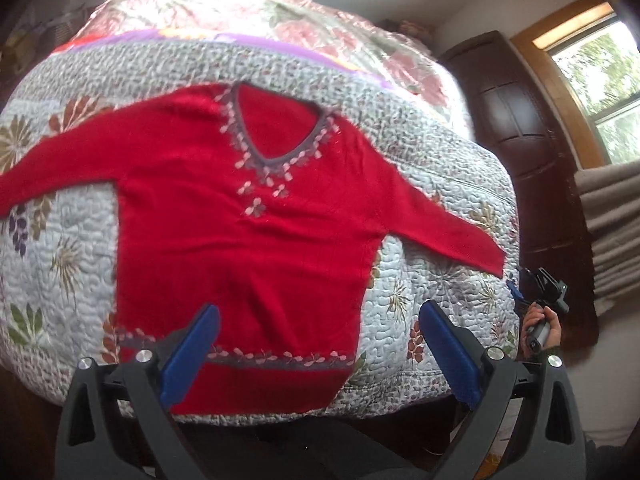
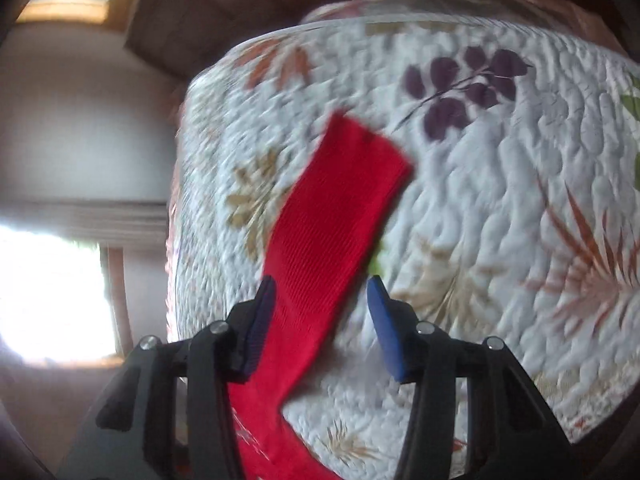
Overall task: Fold small clothes
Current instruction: 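Grasp the sweater sleeve cuff nearest the right tool with the right tool, then fold the held sleeve across the chest toward the neckline, open right tool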
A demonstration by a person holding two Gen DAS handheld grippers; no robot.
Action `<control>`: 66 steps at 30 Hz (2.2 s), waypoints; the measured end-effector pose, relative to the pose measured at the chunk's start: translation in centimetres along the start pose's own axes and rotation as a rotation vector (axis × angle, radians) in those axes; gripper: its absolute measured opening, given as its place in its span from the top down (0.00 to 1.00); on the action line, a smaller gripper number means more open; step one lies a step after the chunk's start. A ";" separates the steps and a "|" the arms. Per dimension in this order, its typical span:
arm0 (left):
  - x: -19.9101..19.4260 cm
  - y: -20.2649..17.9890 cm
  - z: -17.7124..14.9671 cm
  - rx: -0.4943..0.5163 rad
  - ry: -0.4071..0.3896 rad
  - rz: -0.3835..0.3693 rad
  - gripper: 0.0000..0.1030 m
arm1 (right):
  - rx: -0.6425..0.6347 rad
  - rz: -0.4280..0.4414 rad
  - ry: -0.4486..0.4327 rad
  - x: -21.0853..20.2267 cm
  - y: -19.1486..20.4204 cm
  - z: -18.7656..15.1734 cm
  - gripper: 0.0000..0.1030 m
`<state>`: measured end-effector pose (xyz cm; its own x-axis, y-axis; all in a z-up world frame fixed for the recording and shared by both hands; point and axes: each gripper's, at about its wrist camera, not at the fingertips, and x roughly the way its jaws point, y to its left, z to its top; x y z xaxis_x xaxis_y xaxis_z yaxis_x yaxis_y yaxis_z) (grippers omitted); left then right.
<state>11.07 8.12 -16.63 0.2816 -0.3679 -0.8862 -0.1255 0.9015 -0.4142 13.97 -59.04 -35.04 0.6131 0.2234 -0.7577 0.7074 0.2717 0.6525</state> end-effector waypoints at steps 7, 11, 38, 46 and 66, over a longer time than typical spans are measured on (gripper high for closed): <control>1.0 -1.0 -0.1 -0.036 0.006 0.031 0.04 | 0.091 -0.018 0.000 3.2 -2.5 5.0 0.53; 1.6 -1.8 0.0 -0.032 0.012 0.042 0.04 | 0.094 -0.006 0.012 4.5 -2.9 6.3 0.53; -0.1 3.9 1.4 -0.103 -0.049 -0.060 0.04 | -0.348 0.018 -0.075 0.0 13.1 -1.3 0.95; -0.2 7.5 4.1 -0.117 -0.054 -0.132 0.04 | -0.537 0.044 -0.059 -0.5 20.3 -9.9 0.95; 0.7 11.7 9.7 -0.043 -0.038 -0.242 0.04 | -0.759 0.055 0.157 8.8 27.4 -27.8 0.95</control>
<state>19.01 20.59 -20.07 0.3440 -0.5623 -0.7519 -0.0898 0.7775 -0.6225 28.96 -23.65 -24.05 0.5432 0.3701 -0.7536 0.2076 0.8105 0.5478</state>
